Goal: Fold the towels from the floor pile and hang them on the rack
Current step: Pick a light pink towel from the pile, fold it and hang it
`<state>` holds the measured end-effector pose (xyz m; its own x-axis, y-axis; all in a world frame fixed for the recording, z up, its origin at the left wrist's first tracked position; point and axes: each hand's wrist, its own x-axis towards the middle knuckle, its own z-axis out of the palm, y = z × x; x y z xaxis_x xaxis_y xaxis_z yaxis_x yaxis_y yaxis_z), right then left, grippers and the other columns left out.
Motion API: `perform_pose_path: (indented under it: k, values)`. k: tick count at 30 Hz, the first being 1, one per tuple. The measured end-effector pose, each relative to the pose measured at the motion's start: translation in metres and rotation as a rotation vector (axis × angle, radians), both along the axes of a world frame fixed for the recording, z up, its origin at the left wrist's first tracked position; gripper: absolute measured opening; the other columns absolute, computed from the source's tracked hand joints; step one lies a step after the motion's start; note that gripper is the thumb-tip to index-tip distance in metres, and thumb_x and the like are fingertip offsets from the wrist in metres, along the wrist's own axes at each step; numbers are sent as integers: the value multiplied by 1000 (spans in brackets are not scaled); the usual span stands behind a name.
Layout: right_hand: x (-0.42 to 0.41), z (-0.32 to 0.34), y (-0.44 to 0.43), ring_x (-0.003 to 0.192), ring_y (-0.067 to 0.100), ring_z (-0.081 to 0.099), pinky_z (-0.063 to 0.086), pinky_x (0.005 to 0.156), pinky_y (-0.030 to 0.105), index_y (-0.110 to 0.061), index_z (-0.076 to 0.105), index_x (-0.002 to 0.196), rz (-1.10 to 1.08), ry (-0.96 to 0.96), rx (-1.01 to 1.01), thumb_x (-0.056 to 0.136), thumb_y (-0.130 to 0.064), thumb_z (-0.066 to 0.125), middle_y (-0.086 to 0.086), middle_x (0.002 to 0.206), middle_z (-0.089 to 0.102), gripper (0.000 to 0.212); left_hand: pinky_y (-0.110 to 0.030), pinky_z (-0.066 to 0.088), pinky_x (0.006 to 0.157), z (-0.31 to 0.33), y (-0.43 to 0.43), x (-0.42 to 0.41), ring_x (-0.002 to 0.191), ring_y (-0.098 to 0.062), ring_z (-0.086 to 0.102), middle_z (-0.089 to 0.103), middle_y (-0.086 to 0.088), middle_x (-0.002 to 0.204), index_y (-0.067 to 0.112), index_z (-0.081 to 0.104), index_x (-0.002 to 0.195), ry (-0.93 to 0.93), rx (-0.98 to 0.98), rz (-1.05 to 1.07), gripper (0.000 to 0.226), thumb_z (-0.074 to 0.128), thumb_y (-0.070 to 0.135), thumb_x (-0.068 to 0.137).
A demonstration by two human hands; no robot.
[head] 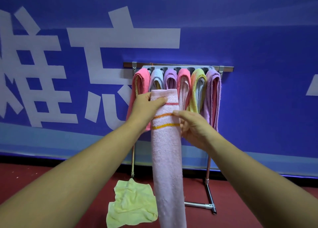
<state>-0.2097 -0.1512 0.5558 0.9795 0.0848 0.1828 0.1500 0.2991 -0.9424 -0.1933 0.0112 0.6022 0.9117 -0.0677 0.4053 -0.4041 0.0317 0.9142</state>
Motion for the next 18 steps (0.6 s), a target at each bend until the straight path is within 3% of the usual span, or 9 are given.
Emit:
perform_pose_path:
  k: [3, 5, 8, 10, 12, 14, 16, 18]
  values:
    - [-5, -29, -1, 98, 31, 67, 51, 95, 42, 11, 66, 114, 39, 44, -27, 89, -12, 69, 27, 117, 68, 34, -25, 58, 59, 5, -2, 3, 62, -11, 70, 74, 0, 71, 15, 74, 83, 44, -26, 17, 8, 73, 8, 86]
    - [-8, -44, 0, 107, 33, 63, 46, 102, 44, 14, 63, 119, 43, 46, -1, 89, -14, 71, 30, 126, 64, 42, -33, 59, 66, 7, -2, 8, 67, -17, 71, 75, -3, 75, 15, 73, 79, 71, -14, 46, 8, 74, 9, 85]
    - [-11, -51, 4, 99, 29, 66, 51, 89, 38, 12, 66, 114, -33, -4, 17, 85, -19, 75, 24, 117, 70, 43, -45, 60, 75, 3, -3, 19, 79, -28, 72, 75, -16, 90, 10, 73, 84, 180, -35, 79, 2, 74, 9, 84]
    - [-12, -44, 5, 91, 24, 69, 55, 78, 31, 6, 70, 108, -61, -35, 18, 86, -18, 71, 19, 108, 73, 33, -47, 60, 77, 1, -2, 19, 81, -31, 73, 74, -21, 99, 2, 71, 102, 315, -173, 13, 18, 72, 14, 88]
    - [-12, -33, 4, 84, 19, 69, 54, 67, 27, -1, 73, 103, -83, -42, 25, 91, -15, 67, 13, 100, 75, 19, -43, 60, 80, -1, 1, 16, 86, -30, 73, 73, -20, 107, 1, 68, 116, 455, -399, -249, 41, 64, 35, 94]
    - [-10, -22, 3, 89, 23, 67, 50, 70, 30, -3, 73, 107, -122, -37, 34, 93, -19, 68, 15, 107, 75, 22, -42, 55, 89, -6, 8, 12, 98, -29, 72, 71, -17, 115, 5, 68, 119, 536, -540, -533, 62, 51, 59, 93]
    - [-7, -11, 2, 94, 25, 66, 50, 78, 35, -3, 72, 112, -170, -31, 57, 92, -19, 68, 18, 114, 73, 27, -34, 50, 86, -18, 11, 14, 90, -22, 68, 72, -8, 103, 10, 68, 115, 505, -450, -589, 68, 44, 69, 91]
    - [-3, -2, -1, 87, 21, 66, 52, 73, 29, -2, 73, 109, -213, -47, 60, 93, -15, 67, 14, 103, 75, 22, -28, 44, 71, -34, 10, 14, 71, -15, 58, 66, -1, 80, 13, 66, 104, 440, -171, -471, 55, 44, 62, 94]
